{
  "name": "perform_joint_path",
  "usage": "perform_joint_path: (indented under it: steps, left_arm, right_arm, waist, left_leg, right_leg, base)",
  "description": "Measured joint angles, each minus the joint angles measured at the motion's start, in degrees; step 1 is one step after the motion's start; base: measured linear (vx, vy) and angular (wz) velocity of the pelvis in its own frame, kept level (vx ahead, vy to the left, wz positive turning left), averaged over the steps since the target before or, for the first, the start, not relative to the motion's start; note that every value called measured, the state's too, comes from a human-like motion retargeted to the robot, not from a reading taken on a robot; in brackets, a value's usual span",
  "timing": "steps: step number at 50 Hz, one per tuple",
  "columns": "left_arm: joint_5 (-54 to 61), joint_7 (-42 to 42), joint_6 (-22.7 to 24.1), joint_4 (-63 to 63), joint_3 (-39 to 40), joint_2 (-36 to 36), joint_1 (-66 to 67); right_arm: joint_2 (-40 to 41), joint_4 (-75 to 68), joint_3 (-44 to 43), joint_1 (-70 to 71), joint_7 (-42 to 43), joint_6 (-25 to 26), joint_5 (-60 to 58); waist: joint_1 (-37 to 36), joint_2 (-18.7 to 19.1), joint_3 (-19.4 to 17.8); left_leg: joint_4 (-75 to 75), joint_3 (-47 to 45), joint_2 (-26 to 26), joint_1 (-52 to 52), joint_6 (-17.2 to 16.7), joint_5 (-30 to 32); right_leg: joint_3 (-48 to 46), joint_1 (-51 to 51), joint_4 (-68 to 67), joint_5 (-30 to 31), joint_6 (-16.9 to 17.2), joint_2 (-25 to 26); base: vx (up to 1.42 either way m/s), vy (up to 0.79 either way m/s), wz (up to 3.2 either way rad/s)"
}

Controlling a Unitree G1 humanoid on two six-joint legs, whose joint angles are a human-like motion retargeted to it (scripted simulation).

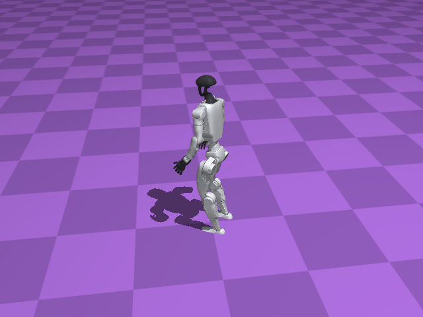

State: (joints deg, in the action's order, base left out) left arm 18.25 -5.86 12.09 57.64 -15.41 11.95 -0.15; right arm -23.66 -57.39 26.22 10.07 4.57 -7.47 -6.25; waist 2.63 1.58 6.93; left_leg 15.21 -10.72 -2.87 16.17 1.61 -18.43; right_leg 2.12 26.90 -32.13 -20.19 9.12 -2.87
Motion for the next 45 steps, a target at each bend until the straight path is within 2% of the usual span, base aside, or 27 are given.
perform_joint_path:
  steps: [7, 15, 20, 24, 28, 30, 33, 37, 41, 45]
  left_arm:
    - [-0.92, -0.39, 0.50, -0.69, 2.25, 0.07, -0.73]
    - [-1.02, -1.67, 2.11, -4.23, 5.25, 0.65, -1.90]
    - [0.41, -3.96, 2.86, -6.06, 6.61, 0.84, -1.92]
    - [-0.05, -5.33, 2.38, -5.56, 6.33, 1.29, -2.55]
    - [-1.28, -3.69, 1.06, -2.97, 4.28, 2.07, -4.22]
    - [-0.49, 0.17, 0.08, 0.76, 1.98, 2.38, -5.96]
    - [1.42, 6.33, -1.30, 4.57, -2.52, 1.85, -6.52]
    - [2.90, 11.91, -1.93, 6.75, -8.97, 1.33, -5.85]
    - [2.86, 11.17, 0.34, 3.55, -13.90, 2.98, -5.34]
    - [2.29, 5.13, 3.54, -4.95, -14.89, 4.44, -4.69]
  right_arm:
    - [-2.28, 13.19, -3.00, -0.16, 0.52, -1.96, 0.50]
    - [-9.65, 46.47, -10.91, 2.60, 5.32, -5.80, -2.27]
    - [-12.76, 69.07, -19.92, 5.86, 13.37, -7.36, -7.33]
    - [-12.76, 76.32, -23.62, 4.97, 16.79, -6.90, -9.54]
    - [-12.43, 69.53, -20.15, -1.48, 11.60, -4.87, -6.70]
    - [-12.52, 56.69, -15.17, -2.76, 4.58, -4.03, -2.03]
    - [-10.66, 35.53, -6.54, -4.32, -5.43, -0.72, 2.01]
    - [-8.87, 15.63, 1.93, -4.57, -13.24, 3.49, 2.85]
    - [-12.12, 9.78, 6.53, 5.98, -10.67, 1.07, 0.45]
    - [-21.42, 26.32, 7.10, 24.22, 0.95, -5.00, -2.91]
  waist:
    - [0.71, -0.21, 2.44]
    - [2.04, -0.53, 3.62]
    - [3.78, -0.80, 3.37]
    - [5.62, -1.29, 2.03]
    - [6.75, -2.02, 1.08]
    - [6.28, 0.19, 1.59]
    - [4.94, 0.75, 2.20]
    - [1.85, -0.65, 3.16]
    - [-1.22, -1.35, 4.47]
    - [-2.90, -1.28, 5.68]
  left_leg:
    - [-2.35, -1.61, -0.53, -1.07, -0.35, 0.64]
    - [-10.15, -3.10, -2.59, -5.89, -0.29, 4.11]
    - [-15.24, -2.18, -5.16, -9.30, 0.65, 7.48]
    - [-17.13, -1.39, -6.07, -11.02, 0.74, 8.79]
    - [-17.36, -1.61, -7.30, -11.15, 0.82, 8.75]
    - [-16.70, -1.20, -4.46, -10.31, -0.09, 7.54]
    - [-16.70, -1.06, -2.92, -10.66, -0.92, 7.04]
    - [-17.23, -1.11, -3.38, -11.26, -1.28, 7.39]
    - [-17.26, -1.11, -2.71, -10.62, -1.61, 7.16]
    - [-17.22, -1.27, -2.32, -9.25, -1.87, 7.98]
  right_leg:
    - [1.31, 0.36, 0.24, 0.18, 0.66, -0.18]
    - [3.10, 0.72, -2.09, -0.56, 2.45, -1.05]
    - [6.45, 3.28, -10.34, -2.14, 5.88, -1.71]
    - [7.40, 5.97, -19.11, -1.30, 5.88, -1.60]
    - [5.28, 8.82, -22.27, 1.35, 5.45, -7.88]
    - [3.52, 8.27, -17.30, 2.42, 4.65, -5.63]
    - [2.80, 6.36, -10.35, 3.72, 3.62, -4.03]
    - [0.44, 5.05, -7.14, 3.33, 1.90, -5.48]
    - [-1.72, 3.86, -3.69, 2.48, 1.37, -5.53]
    - [-2.80, 4.56, -2.17, 1.91, 1.07, -5.43]
  base:
    - [0.07, 0.06, -0.14]
    - [0.09, 0.07, -0.13]
    - [0.05, 0.04, 0.15]
    - [0.01, -0.03, 0.14]
    - [-0.04, 0.06, -0.07]
    - [0.00, 0.00, 0.00]
    - [-0.03, -0.06, -0.05]
    - [-0.01, -0.11, -0.01]
    - [0.07, -0.12, -0.01]
    - [0.10, -0.12, -0.08]
